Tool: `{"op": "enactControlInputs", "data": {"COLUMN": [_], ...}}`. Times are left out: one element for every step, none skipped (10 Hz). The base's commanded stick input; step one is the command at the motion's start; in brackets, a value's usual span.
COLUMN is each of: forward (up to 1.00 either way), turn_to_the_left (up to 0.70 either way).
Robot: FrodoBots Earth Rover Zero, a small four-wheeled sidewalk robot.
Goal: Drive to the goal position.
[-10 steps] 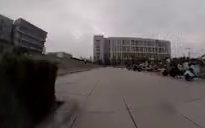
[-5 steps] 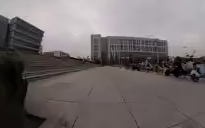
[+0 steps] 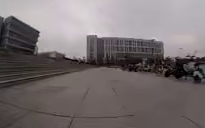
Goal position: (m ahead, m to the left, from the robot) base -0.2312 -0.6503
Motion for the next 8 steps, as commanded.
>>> {"op": "enactControlInputs", "data": {"forward": [1.0,1.0,1.0,1.0,1.0,1.0,1.0,1.0], "turn_to_the_left": [0.0,0.0,0.0,0.0,0.0,0.0,0.0,0.0]}}
